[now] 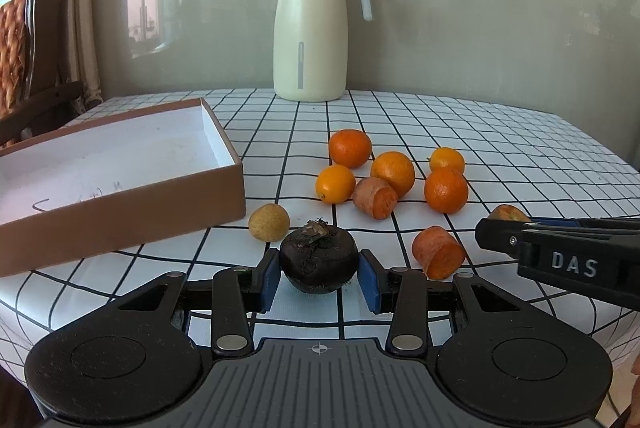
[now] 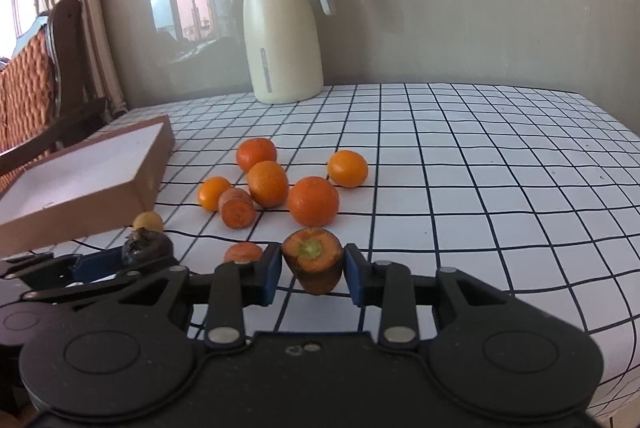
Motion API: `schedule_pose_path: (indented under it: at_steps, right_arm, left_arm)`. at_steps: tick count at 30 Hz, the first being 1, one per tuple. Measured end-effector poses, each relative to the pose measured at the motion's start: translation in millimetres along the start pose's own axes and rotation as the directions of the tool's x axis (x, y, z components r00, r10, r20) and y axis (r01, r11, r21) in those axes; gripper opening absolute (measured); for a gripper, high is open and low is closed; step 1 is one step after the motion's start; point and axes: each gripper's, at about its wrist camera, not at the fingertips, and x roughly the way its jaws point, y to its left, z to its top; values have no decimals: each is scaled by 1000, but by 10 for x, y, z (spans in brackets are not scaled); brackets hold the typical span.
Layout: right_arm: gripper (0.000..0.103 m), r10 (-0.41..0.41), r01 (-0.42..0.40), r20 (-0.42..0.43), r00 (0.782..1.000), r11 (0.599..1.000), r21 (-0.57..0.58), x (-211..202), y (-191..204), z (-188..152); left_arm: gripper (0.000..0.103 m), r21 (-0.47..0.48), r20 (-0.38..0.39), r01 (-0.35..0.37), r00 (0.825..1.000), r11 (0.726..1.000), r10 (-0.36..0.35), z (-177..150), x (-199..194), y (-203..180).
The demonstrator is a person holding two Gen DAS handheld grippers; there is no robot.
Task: Organize fruits
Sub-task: 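Carry the mangosteen in the left tool and carrot chunk in the right tool over the box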
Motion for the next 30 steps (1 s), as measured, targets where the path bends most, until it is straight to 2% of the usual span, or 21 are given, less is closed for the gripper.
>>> schedule_pose_path:
  at_steps: [16,30]
  right_arm:
    - [25,116,-115,100,988,993,-21,-199,198,95]
    - [25,285,-273,135,949,957,-101,-73,752,214]
  left_arm:
    - [42,-27,93,-24,995,999,27,56,-327,287]
    - [42,-133,147,-145,976,981,164,73,-580,913]
